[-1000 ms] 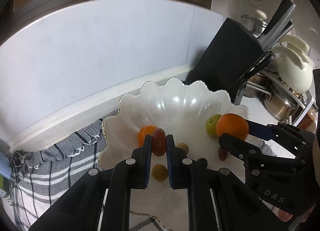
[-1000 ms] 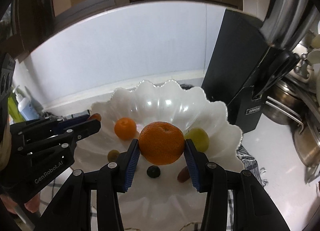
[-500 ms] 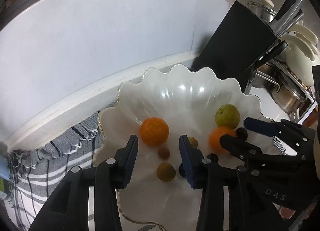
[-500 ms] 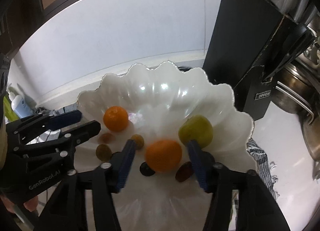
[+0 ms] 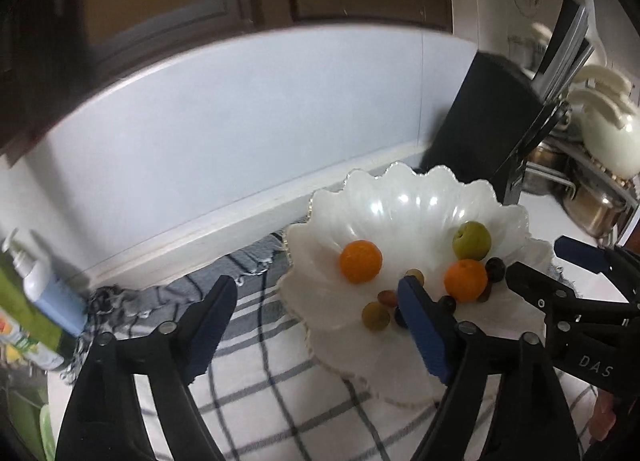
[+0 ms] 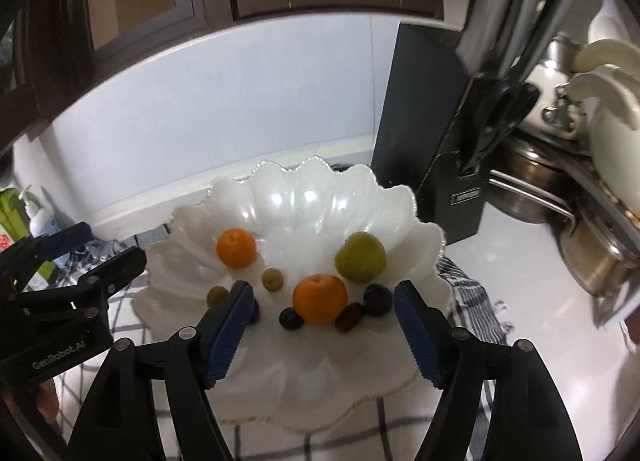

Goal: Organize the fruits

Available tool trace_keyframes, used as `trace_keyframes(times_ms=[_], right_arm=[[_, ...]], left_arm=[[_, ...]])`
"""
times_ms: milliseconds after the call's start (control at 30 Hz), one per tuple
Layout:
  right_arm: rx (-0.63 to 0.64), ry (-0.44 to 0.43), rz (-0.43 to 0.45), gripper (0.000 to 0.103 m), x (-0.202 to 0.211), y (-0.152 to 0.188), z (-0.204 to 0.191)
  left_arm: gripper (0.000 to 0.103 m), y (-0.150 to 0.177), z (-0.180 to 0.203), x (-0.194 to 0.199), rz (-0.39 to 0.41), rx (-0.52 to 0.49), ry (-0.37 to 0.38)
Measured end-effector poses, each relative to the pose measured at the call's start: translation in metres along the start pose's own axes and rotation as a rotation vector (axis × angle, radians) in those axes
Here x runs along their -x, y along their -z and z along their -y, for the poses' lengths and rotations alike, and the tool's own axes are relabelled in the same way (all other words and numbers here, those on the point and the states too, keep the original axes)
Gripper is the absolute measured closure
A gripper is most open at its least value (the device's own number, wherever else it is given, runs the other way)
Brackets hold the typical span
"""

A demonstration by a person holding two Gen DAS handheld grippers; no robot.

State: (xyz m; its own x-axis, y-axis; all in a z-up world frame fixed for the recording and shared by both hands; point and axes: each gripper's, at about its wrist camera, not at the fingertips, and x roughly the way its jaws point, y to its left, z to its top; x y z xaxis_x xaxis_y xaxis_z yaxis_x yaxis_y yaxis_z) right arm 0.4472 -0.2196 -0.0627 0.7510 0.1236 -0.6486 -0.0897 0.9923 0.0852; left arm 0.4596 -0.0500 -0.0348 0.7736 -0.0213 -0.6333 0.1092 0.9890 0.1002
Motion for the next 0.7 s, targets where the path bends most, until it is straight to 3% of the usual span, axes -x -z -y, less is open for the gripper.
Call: trace_keyframes(times_ms=[300,700], right_arm=[[-0.022,0.053,0.117,0.017,0.069,0.022,-0.016],[-0.006,0.117,0.239,0.012,0.152,0.053,-0.04]], left_arm=[[0.003,0.022,-0.012,0.07,0.109,0.013,-0.002],[0.0,0.051,-0.019,0.153,0.233,-0.004,0.003]])
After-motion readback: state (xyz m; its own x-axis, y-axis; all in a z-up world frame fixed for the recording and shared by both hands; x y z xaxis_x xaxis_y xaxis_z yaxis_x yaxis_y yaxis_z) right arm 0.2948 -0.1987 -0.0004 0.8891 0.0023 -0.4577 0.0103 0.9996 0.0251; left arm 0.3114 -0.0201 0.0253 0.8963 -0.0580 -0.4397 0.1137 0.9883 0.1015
